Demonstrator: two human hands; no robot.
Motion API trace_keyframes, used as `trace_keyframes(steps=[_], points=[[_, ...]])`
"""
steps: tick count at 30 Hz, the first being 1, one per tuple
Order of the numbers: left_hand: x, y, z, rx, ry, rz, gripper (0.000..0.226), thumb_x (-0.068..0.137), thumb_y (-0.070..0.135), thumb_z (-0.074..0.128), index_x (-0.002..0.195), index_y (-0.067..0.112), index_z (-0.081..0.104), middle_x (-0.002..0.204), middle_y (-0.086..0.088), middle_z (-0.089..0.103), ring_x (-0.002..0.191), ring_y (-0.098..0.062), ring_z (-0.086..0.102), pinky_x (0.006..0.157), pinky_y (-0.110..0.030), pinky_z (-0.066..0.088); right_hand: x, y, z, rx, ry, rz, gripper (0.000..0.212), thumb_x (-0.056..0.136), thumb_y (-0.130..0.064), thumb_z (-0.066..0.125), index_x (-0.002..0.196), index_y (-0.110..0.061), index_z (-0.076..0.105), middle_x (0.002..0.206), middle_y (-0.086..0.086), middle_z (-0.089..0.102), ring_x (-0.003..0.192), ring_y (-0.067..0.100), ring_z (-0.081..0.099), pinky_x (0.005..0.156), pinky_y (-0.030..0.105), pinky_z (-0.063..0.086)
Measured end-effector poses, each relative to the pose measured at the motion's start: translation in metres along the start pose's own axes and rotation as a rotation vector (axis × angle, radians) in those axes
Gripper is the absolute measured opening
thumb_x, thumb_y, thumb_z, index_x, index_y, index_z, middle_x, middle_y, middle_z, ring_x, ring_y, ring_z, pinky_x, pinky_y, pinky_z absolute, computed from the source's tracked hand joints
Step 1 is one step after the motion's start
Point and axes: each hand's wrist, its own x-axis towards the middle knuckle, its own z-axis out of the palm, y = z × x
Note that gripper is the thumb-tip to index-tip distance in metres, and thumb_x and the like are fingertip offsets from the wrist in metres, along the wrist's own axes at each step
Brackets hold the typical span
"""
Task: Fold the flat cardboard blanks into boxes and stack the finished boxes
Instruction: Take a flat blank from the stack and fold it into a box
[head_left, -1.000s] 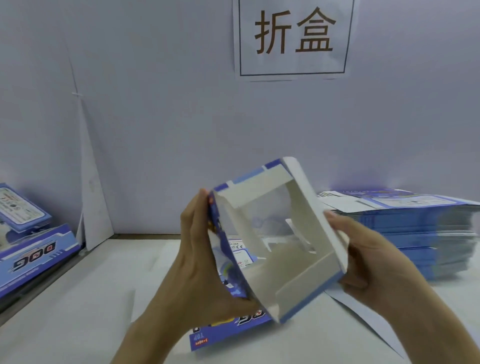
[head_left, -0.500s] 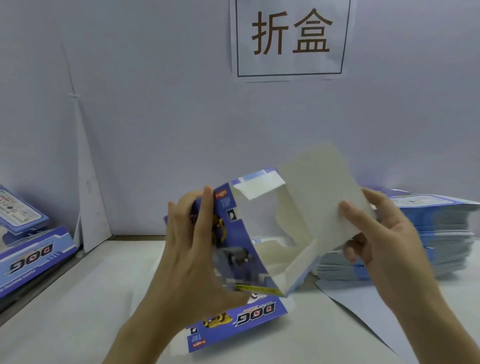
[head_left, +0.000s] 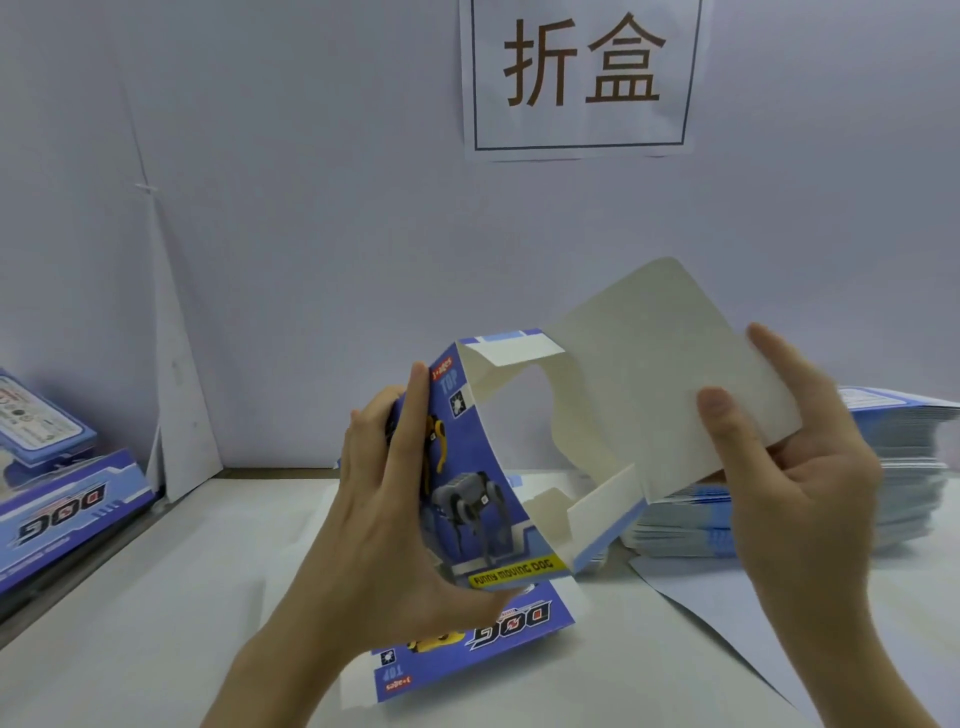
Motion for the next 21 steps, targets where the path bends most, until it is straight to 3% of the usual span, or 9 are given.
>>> trace_keyframes(steps=[2, 4, 6, 9, 11, 13, 16, 18, 21], points=[[0.0, -0.001, 0.0, 0.024, 0.0, -0.009, 0.134, 0.049, 0.07, 0.077, 0.145, 0.051, -0.014, 0.141, 0.019, 0.016, 0.134, -0.007, 0.029, 0.09, 0.004, 0.034, 0.0, 0.001, 0.002, 0.046, -0.016, -0.012, 0.034, 0.089, -0.03, 0.067, 0.114, -0.05, 0.059, 0.071, -0.006, 0.067, 0.058, 0.007, 0.052, 0.055, 0.025, 0.058], [0.0, -0.004, -0.001, 0.058, 0.001, -0.008, 0.136, 0.046, 0.065, 0.079, 0.146, 0.052, -0.013, 0.141, 0.016, 0.019, 0.133, -0.009, 0.03, 0.09, 0.004, 0.034, 0.0, 0.003, 0.004, 0.066, -0.001, -0.031, 0.034, 0.088, -0.021, 0.064, 0.114, -0.042, 0.059, 0.076, -0.026, 0.068, 0.061, -0.003, 0.059, 0.053, 0.01, 0.052], [-0.001, -0.004, -0.001, 0.083, -0.01, -0.003, 0.136, 0.046, 0.066, 0.078, 0.148, 0.048, -0.01, 0.142, 0.013, 0.02, 0.131, -0.01, 0.032, 0.092, 0.0, 0.038, 0.0, 0.005, 0.005, 0.082, 0.01, -0.048, 0.035, 0.089, -0.013, 0.064, 0.115, -0.037, 0.06, 0.081, -0.031, 0.067, 0.066, -0.008, 0.06, 0.055, 0.006, 0.049], [-0.002, -0.002, 0.001, 0.12, -0.048, -0.007, 0.134, 0.046, 0.068, 0.075, 0.15, 0.04, -0.005, 0.142, 0.013, 0.021, 0.131, -0.017, 0.037, 0.1, -0.026, 0.046, -0.002, 0.008, 0.005, -0.001, -0.001, -0.134, 0.032, 0.093, -0.009, 0.062, 0.113, -0.035, 0.064, 0.085, -0.036, 0.066, 0.061, -0.006, 0.051, 0.059, 0.003, 0.042], [-0.002, 0.0, 0.002, 0.135, -0.062, -0.016, 0.135, 0.046, 0.068, 0.076, 0.15, 0.039, -0.005, 0.141, 0.016, 0.021, 0.13, -0.02, 0.037, 0.1, -0.041, 0.048, -0.002, 0.01, 0.002, -0.035, -0.015, -0.162, 0.031, 0.095, -0.009, 0.059, 0.111, -0.035, 0.065, 0.089, -0.037, 0.067, 0.06, -0.005, 0.05, 0.058, 0.009, 0.043], [-0.001, 0.0, 0.002, 0.166, -0.066, -0.023, 0.133, 0.047, 0.07, 0.072, 0.15, 0.038, -0.006, 0.141, 0.013, 0.021, 0.129, -0.02, 0.037, 0.097, -0.048, 0.049, 0.001, 0.009, 0.0, 0.065, -0.049, -0.1, 0.029, 0.095, -0.015, 0.059, 0.109, -0.039, 0.069, 0.09, -0.027, 0.072, 0.067, -0.002, 0.059, 0.063, 0.016, 0.051], [0.0, -0.002, -0.002, 0.239, -0.078, -0.025, 0.13, 0.048, 0.071, 0.07, 0.149, 0.038, -0.004, 0.141, 0.009, 0.02, 0.13, -0.021, 0.032, 0.095, -0.054, 0.049, 0.005, 0.003, 0.0, 0.35, -0.137, 0.158, 0.019, 0.087, -0.042, 0.06, 0.092, -0.037, 0.078, 0.084, -0.012, 0.075, 0.072, 0.003, 0.065, 0.062, 0.017, 0.053], [0.0, -0.004, -0.003, 0.288, -0.094, -0.001, 0.13, 0.047, 0.068, 0.072, 0.149, 0.035, -0.002, 0.141, 0.008, 0.019, 0.131, -0.017, 0.025, 0.094, -0.061, 0.047, 0.007, 0.001, 0.001, 0.482, -0.19, 0.343, 0.024, 0.081, -0.043, 0.058, 0.083, -0.031, 0.078, 0.079, -0.009, 0.075, 0.066, 0.003, 0.066, 0.054, 0.014, 0.05], [0.0, -0.005, -0.002, 0.311, -0.106, 0.019, 0.124, 0.051, 0.073, 0.061, 0.149, 0.032, -0.001, 0.142, 0.005, 0.019, 0.136, -0.016, 0.018, 0.096, -0.065, 0.043, 0.004, 0.0, 0.003, 0.512, -0.311, 0.527, 0.027, 0.075, -0.046, 0.059, 0.087, -0.032, 0.078, 0.08, -0.007, 0.074, 0.063, 0.004, 0.064, 0.049, 0.015, 0.048]])
